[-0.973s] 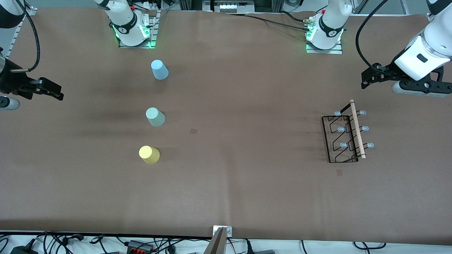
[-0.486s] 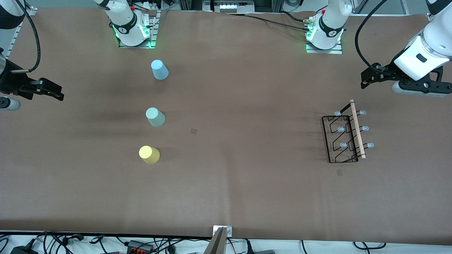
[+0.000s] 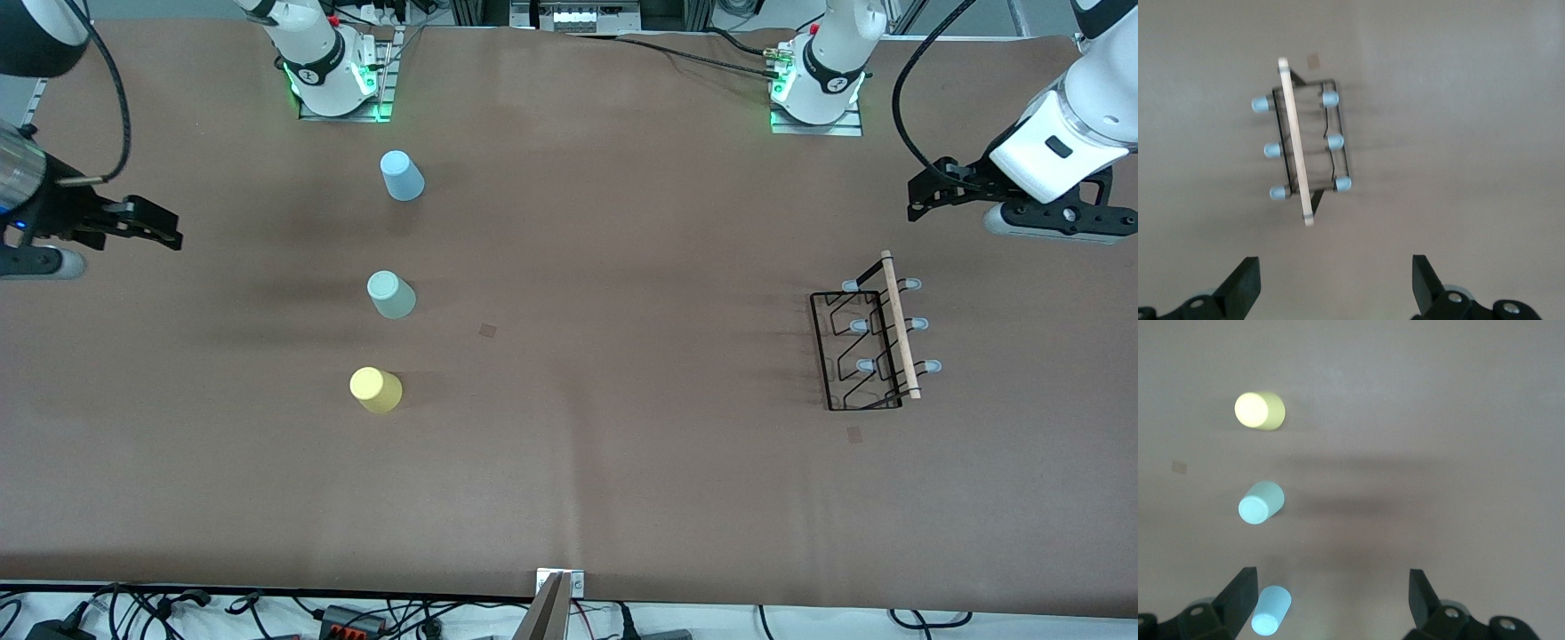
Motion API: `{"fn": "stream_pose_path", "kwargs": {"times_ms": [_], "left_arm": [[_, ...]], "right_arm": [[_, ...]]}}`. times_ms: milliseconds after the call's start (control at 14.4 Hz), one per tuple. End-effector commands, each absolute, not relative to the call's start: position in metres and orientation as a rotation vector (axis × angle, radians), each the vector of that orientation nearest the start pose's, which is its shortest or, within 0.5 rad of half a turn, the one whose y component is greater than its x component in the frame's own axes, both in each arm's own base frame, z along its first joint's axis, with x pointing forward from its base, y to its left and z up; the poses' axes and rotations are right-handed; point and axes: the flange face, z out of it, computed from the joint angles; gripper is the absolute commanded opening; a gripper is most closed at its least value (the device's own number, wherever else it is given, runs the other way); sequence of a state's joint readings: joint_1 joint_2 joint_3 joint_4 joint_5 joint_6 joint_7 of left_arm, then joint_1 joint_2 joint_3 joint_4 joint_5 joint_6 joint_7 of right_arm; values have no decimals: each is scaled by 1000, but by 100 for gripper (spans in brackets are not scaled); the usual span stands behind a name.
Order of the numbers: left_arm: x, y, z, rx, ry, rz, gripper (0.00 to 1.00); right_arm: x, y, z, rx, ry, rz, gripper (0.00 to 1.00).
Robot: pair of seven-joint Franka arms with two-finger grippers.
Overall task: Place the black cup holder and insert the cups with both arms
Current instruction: 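Reach the right gripper to the mint cup while the left gripper reaches the holder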
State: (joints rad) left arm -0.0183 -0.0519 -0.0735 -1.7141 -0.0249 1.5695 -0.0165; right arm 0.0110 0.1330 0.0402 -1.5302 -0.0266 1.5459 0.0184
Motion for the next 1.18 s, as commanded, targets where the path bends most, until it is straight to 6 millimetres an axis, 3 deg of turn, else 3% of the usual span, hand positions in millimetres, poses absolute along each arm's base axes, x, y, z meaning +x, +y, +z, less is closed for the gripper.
{"fn": "stream_pose_path", "kwargs": {"times_ms": [0, 139, 278, 486, 625, 834, 1112], "left_arm": [[533, -51, 577, -3120, 139, 344, 100], [535, -50, 570, -3122, 131, 394, 100], [541, -48, 561, -3117, 118, 414, 100], [576, -41, 520, -3102, 101, 512, 100], [587, -21, 499, -3101, 58, 543, 100], [603, -4, 456, -3055, 51, 419, 100], [608, -10, 408, -3072, 103, 178, 100]], "right_arm": [[591, 36, 542, -3160, -108, 326, 100], [590, 45, 518, -3145, -99, 386, 100], [592, 61, 479, -3155, -94, 308, 100], [583, 106, 413, -3167, -64, 143, 100], [571, 131, 377, -3159, -54, 48, 100], [539, 168, 326, -3152, -15, -8, 100], [511, 165, 289, -3138, 17, -60, 100]]}}
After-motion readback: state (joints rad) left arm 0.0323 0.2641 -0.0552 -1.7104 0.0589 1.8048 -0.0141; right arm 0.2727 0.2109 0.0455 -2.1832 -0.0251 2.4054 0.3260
